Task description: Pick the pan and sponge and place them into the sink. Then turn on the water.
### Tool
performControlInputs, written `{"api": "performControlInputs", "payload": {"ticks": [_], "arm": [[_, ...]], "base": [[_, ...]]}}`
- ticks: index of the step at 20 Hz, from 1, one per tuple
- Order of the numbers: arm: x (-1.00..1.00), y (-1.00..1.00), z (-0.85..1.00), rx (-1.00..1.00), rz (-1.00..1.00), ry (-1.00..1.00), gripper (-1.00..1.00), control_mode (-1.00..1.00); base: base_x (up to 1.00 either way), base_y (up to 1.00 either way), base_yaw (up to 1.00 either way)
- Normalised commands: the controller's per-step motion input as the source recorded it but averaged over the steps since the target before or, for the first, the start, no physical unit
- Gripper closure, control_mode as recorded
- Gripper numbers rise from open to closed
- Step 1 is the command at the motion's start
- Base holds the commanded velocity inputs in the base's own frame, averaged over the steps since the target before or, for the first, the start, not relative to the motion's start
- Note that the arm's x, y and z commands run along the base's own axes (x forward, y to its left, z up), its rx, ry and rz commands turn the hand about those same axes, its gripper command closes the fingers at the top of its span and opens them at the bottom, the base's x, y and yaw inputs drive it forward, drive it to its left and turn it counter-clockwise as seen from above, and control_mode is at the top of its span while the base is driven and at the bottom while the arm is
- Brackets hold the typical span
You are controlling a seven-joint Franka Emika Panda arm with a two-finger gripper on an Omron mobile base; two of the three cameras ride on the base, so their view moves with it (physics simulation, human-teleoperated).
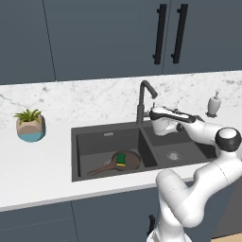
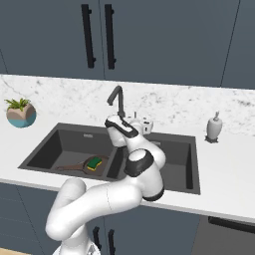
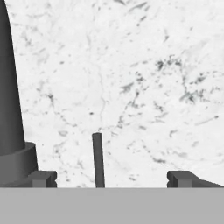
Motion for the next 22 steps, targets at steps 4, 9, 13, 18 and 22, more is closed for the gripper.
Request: {"api": "performControlInputs", "payload": {"ticks": [4, 9, 13, 18, 22], "arm": [[0.07, -0.05, -0.08, 0.00, -0.06, 0.00, -1.00, -1.00], [0.21, 0.08, -0.01, 0.00, -0.02, 0.00, -1.00, -1.00], [0.27, 0.17, 0.00, 0.00, 0.00, 0.00, -1.00, -1.00], [0.23, 0.07, 0.00, 0.00, 0.00, 0.00, -1.00, -1.00], [0.28, 0.00, 0.00, 0.00, 0.00, 0.00, -1.00, -1.00]], "base": [[0.00, 0.00, 0.00], [0.00, 0.00, 0.00], [0.00, 0.00, 0.00], [0.00, 0.00, 0.00], [0.00, 0.00, 0.00]]}}
